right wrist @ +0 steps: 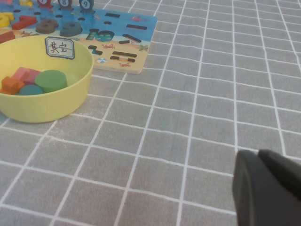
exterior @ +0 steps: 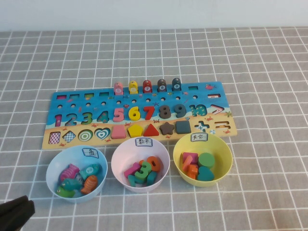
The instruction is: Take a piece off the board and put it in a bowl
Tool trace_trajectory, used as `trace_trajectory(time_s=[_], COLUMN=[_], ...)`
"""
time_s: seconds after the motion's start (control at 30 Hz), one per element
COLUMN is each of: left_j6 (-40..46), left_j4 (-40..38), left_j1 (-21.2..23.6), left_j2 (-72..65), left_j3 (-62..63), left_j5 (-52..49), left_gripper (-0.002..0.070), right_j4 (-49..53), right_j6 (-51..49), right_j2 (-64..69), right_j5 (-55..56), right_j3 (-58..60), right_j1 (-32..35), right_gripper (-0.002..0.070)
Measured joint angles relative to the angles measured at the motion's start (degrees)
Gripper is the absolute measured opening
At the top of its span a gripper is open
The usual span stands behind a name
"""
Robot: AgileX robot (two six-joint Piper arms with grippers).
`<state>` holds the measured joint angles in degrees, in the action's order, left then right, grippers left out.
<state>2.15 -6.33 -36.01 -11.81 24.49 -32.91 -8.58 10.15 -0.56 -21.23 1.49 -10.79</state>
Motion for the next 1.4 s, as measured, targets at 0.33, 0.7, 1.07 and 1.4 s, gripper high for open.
trace_trajectory(time_s=[0.33,0.7,1.07,1.4], left_j6=[2.9,3.1,2.9,3.2], left_j4=[0.8,8.5,5.3,2.5], left_j1=[0.0,5.9,24.7,30.3], left_j2=[0.4,8.4,11.3,12.2], left_j3=[-2.7,-18.8,-21.0,-26.0], left_j5=[8.8,34.1,34.4,35.9], left_gripper=[-0.0001,-0.0001,-0.0001,-0.0001], right_j4=[0.0,0.0,0.0,0.0], right_j6=[0.0,0.0,0.0,0.0], right_j2=[0.0,0.0,-0.1,-0.2], right_j5=[0.0,0.0,0.0,0.0], right_j3=[0.0,0.0,0.0,0.0], right_j1=[0.0,0.0,0.0,0.0], right_gripper=[-0.0017,-0.0017,-0.0017,-0.0017])
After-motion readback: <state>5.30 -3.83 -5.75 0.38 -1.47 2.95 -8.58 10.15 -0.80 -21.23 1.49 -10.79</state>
